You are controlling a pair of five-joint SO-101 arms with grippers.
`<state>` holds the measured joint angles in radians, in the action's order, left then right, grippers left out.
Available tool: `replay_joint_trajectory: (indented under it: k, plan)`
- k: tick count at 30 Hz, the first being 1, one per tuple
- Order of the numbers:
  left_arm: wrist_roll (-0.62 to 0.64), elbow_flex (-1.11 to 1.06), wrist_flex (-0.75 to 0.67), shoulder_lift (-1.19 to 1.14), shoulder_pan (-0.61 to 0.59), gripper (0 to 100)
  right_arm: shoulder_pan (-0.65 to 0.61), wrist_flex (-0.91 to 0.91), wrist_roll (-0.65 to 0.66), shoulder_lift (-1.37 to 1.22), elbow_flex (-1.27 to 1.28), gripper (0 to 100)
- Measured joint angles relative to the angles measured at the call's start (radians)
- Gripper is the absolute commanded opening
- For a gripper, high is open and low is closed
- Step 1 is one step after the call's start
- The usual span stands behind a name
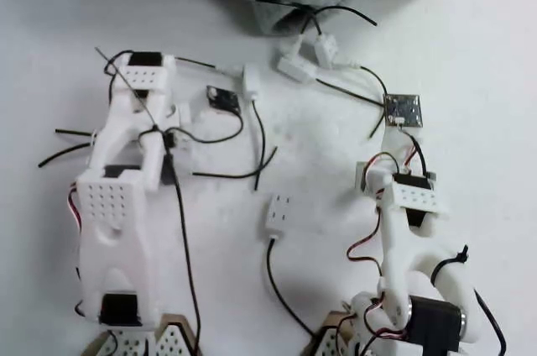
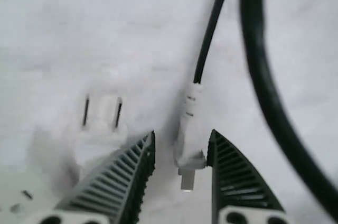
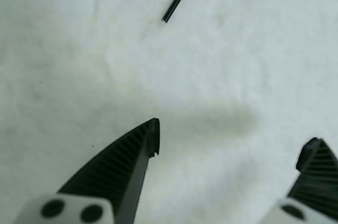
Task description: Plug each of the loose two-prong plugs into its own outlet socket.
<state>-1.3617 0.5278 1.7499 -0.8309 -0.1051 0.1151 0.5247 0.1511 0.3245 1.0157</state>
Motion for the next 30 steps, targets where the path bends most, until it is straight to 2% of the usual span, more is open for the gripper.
replay_joint_trajectory:
  k: [7,14,30]
  plan:
    - [0.0,0.003,-0.002,0.0,-0.009,10,0.0,0.0,0.0,0.0,0.0,40.1]
    - [0.0,0.003,0.002,0.0,0.008,19,0.0,0.0,0.0,0.0,0.0,40.1]
    - [0.0,0.003,0.002,0.0,0.031,18,0.0,0.0,0.0,0.0,0.0,40.1]
